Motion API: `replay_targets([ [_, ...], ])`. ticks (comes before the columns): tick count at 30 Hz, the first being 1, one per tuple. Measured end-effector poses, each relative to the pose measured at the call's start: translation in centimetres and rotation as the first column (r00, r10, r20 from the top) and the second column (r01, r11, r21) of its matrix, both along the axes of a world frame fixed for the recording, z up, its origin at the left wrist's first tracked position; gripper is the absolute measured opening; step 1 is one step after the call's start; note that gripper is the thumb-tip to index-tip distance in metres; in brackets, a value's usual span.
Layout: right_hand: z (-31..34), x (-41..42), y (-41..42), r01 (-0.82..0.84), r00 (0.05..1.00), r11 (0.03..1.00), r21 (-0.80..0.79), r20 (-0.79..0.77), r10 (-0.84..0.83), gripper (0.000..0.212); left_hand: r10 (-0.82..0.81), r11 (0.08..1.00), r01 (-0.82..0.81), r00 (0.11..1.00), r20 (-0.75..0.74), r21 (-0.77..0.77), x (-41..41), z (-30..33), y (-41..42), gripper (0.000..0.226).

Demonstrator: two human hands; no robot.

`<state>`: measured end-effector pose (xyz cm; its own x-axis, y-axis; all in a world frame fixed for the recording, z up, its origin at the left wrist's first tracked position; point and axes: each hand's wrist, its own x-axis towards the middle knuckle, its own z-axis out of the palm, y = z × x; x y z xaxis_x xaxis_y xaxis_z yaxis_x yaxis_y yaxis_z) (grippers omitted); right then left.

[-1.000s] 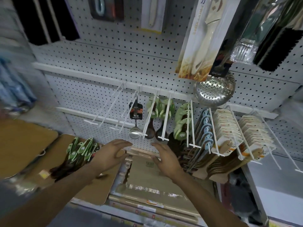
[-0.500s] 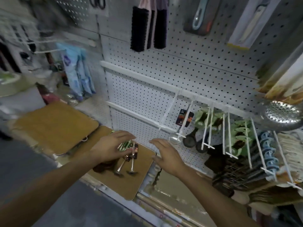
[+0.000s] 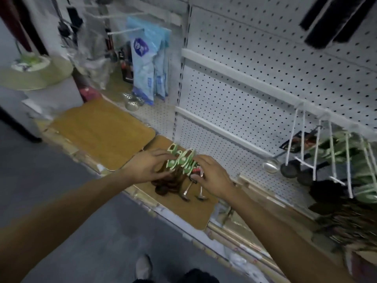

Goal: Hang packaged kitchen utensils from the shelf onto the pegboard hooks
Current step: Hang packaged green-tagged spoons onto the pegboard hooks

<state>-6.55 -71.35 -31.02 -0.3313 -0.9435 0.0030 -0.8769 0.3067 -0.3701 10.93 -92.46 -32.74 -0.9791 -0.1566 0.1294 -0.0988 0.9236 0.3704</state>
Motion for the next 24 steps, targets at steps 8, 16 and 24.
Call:
replay_targets([
  [8,-9.3,-0.2,-8.0,0.072,0.994,0.965,0.252,0.066,-0.092,0.056,0.051,0.995,-0.059,0.993,0.106,0.077,-0.1,-9.6,-7.0,0.051],
  [16,-27.1,-5.3,-15.2,0.211,0.930,0.898,0.386,0.205,-0.306,0.037,0.155,0.977,-0.186,0.955,0.254,0.102,-4.8,-25.3,-12.6,0.043],
  [24,-39.4,-8.2,-20.8,0.513,0.678,0.725,0.459,0.300,-0.671,0.037,0.365,0.814,-0.507,0.825,0.431,0.283,-11.7,-39.0,-14.6,0.044],
])
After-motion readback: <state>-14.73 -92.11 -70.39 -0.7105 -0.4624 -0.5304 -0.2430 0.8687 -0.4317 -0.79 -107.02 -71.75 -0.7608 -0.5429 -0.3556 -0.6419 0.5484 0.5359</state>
